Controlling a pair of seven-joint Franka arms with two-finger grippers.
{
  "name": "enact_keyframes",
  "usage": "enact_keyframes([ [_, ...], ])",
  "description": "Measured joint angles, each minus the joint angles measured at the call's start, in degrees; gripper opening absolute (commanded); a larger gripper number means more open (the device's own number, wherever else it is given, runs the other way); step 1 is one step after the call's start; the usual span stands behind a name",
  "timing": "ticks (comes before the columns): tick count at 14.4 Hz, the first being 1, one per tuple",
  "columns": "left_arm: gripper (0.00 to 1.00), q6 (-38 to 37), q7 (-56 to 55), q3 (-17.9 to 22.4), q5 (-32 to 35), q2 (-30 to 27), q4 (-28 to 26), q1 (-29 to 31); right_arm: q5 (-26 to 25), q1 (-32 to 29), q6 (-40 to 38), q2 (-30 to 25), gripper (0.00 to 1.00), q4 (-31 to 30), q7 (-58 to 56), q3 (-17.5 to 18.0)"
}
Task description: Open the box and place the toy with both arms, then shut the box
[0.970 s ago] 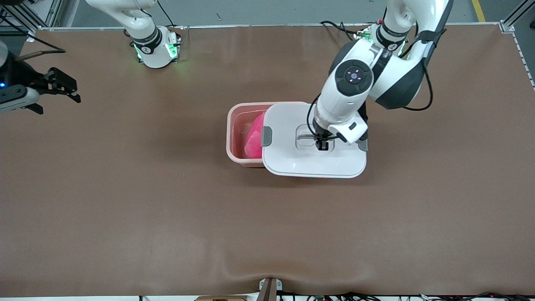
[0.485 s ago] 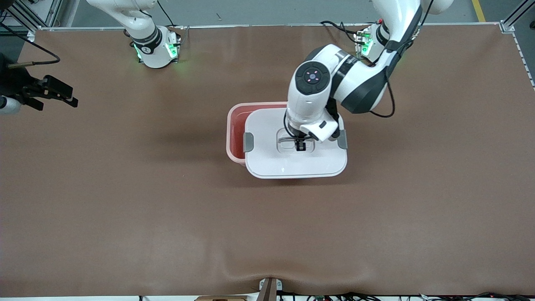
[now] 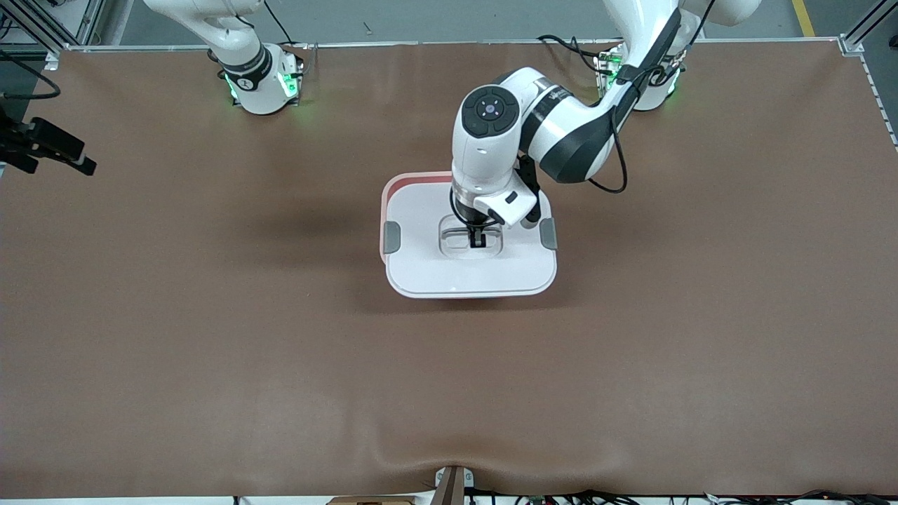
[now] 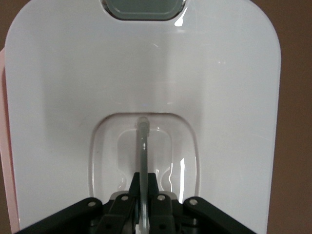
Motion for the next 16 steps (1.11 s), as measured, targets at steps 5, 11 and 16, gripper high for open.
enact_keyframes([
  [5,0.00,0.2,-3.7,0.0,0.0,0.4,-1.5,-1.6,-0.7,0.2,-2.1,0.6,1.00,0.6,0.0,-0.2],
  [11,0.00,1.4,-6.0,0.0,0.1,0.5,-3.0,-2.9,-2.2,0.7,-1.9,1.2,1.00,0.6,0.0,-0.3],
  [16,0.00,3.2,-6.2,0.0,1.5,0.5,-5.1,-3.8,-2.3,0.8,-0.6,1.8,1.00,0.6,0.0,-0.3],
])
